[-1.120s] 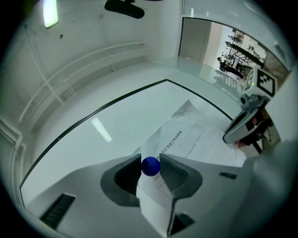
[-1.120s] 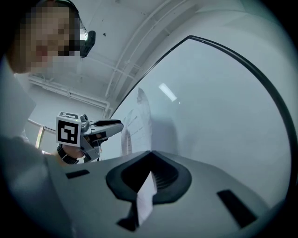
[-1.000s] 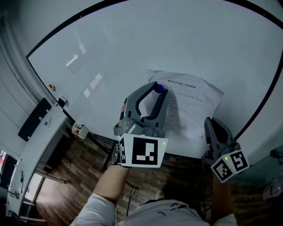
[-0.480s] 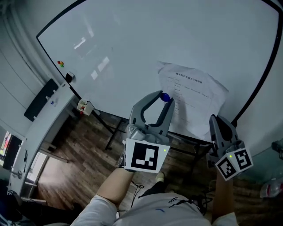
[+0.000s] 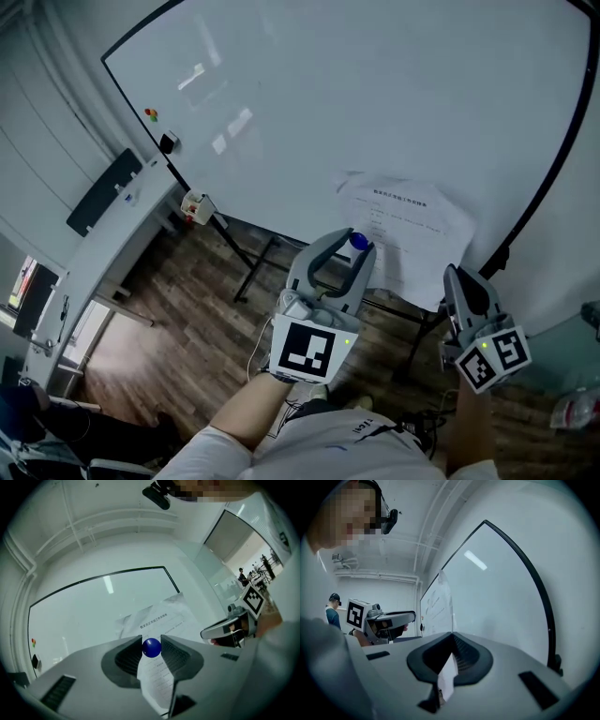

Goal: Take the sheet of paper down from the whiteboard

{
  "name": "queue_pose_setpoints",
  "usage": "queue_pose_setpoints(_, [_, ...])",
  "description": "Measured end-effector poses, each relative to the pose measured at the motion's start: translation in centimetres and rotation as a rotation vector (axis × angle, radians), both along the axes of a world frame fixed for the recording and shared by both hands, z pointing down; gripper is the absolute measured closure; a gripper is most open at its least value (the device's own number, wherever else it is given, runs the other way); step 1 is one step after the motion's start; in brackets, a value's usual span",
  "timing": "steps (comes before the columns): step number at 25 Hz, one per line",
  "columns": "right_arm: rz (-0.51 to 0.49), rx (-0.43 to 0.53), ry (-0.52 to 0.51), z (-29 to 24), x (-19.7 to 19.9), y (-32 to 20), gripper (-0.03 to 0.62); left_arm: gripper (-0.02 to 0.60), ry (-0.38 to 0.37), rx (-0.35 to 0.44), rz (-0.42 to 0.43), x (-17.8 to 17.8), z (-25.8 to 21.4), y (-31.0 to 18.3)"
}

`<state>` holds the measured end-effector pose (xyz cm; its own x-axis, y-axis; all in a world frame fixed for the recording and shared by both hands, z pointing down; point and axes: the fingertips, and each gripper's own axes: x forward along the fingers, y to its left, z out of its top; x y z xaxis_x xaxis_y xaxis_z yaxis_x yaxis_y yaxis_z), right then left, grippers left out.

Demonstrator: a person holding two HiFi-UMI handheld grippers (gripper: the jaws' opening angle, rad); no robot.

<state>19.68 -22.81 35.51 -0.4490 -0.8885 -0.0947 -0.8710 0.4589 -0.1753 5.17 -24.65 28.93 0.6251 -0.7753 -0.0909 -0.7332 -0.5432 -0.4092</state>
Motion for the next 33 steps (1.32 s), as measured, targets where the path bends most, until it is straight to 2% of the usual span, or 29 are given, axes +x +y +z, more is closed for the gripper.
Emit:
queue_pose_setpoints(3, [0.011,-0.007,0.021,0.5,-0.1,0.5,0.58,0.449,0.039,-0.039,0.016,-0.6,1.2,0.3])
queue_pose_setpoints(12, [0.049,-0.025,0.044,0.6,-1.2,1.6,0.58,0.449,0.082,-0.123,0.063,-1.0,2.9,1.3])
queue_pose_setpoints(19, [0.075,-0.024,0.074,-0.3,-3.3,1.9,0.58,0.449,0.12,-0.145,0.111,-2.6,2.8,1.0])
queue_pose_setpoints(24, [0.085,-0.034,0.065,-0.5,-2.5,2.9,0.58,0.449,0.131,-0.166,0.126,-2.0,3.2,1.5])
queue_pose_setpoints(29, [0.091,-0.046,0.07,-0.3,-5.1,1.8,0.58,0.449,0.134,-0.168,0.133,-4.7,3.3,0.1])
queue_pose_setpoints(33, [0.096,-0.045,0.077,-0.4,-5.5,1.3,0.58,0.449,0.137,-0.167,0.139,-5.0,3.3,-0.4])
